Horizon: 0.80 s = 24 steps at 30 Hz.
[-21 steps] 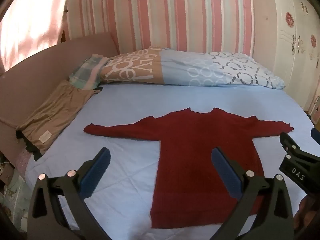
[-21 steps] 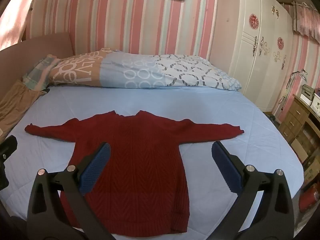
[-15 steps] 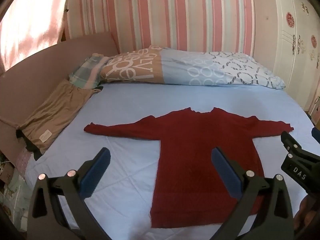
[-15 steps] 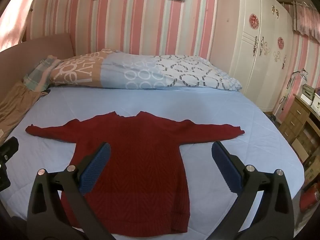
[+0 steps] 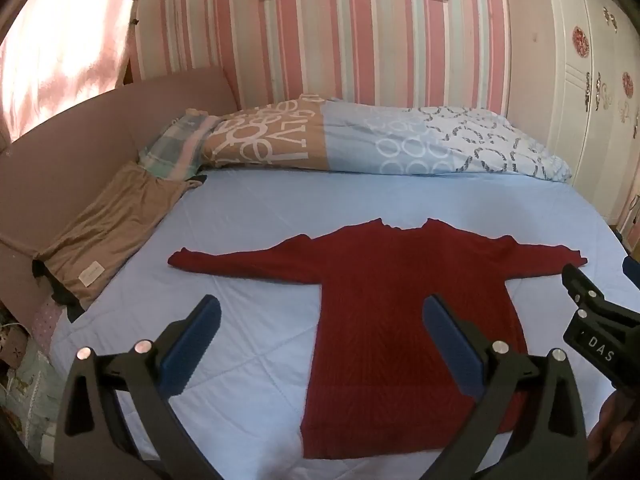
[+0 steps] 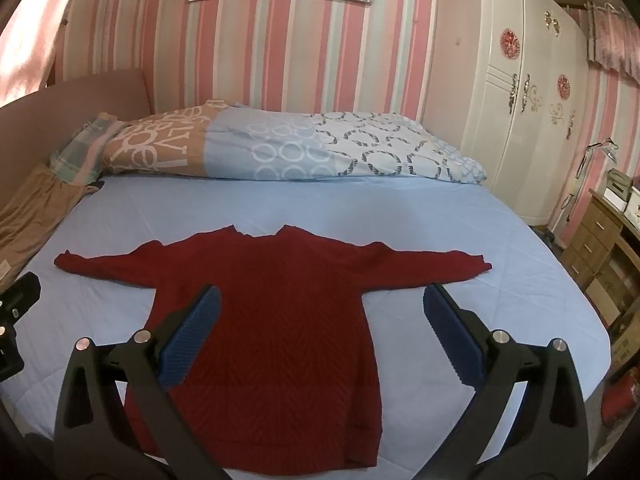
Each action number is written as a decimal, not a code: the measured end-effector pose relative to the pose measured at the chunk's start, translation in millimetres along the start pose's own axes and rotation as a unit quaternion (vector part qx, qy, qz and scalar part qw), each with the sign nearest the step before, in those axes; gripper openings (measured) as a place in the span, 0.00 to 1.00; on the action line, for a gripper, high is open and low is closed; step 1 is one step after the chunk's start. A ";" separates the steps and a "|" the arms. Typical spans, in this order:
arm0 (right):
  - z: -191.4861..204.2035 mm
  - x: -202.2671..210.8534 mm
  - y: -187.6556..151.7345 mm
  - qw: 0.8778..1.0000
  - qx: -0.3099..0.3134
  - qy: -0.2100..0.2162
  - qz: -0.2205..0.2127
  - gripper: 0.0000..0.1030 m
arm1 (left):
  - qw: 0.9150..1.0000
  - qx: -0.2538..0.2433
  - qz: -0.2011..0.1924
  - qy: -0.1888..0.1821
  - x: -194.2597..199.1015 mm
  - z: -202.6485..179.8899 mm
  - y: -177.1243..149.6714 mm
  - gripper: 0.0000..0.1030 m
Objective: Fold small clothes
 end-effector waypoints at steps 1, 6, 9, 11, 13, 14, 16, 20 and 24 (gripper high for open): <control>-0.4 -0.3 2.4 1.000 0.000 0.001 0.000 0.97 | 1.000 0.000 0.000 0.000 -0.3 -0.8 -0.2 0.98; 1.2 -2.6 3.4 1.000 0.001 0.002 0.000 0.97 | 1.000 0.000 0.000 -0.001 -0.3 -1.2 0.7 0.98; 2.2 -3.9 6.1 1.000 0.001 0.002 0.000 0.97 | 1.000 -0.001 0.000 -0.002 -0.9 -3.2 0.4 0.98; 2.7 -4.3 6.3 1.000 0.001 0.003 0.001 0.97 | 1.000 -0.002 0.000 -0.006 -0.8 -4.4 0.7 0.98; 2.5 -4.7 4.3 1.000 0.001 0.002 0.000 0.97 | 1.000 -0.003 0.000 -0.008 -0.8 -6.6 1.0 0.98; 3.4 -5.4 4.7 1.000 0.002 0.002 0.001 0.97 | 1.000 -0.004 0.000 -0.008 -1.1 -6.4 0.8 0.98; 5.1 -6.4 4.3 1.000 0.002 0.002 0.002 0.97 | 1.000 -0.005 0.001 -0.009 -1.0 -7.9 1.4 0.98; 4.9 -7.0 3.3 1.000 0.002 0.002 0.001 0.97 | 1.000 -0.004 0.001 -0.010 -1.1 -8.5 0.0 0.98; 4.6 -7.6 3.2 1.000 0.002 0.002 0.002 0.97 | 1.000 -0.002 0.001 -0.011 -2.1 -8.8 -0.2 0.98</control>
Point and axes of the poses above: each gripper's, at about its wrist camera, not at the fingertips, and x roughly against the way its jaws point, z to its left, y to its top, the point moved 10 cm from there along -x, roughly the way its jaws point, and after that the axes turned 11 degrees about y, right-handed, at the moved point
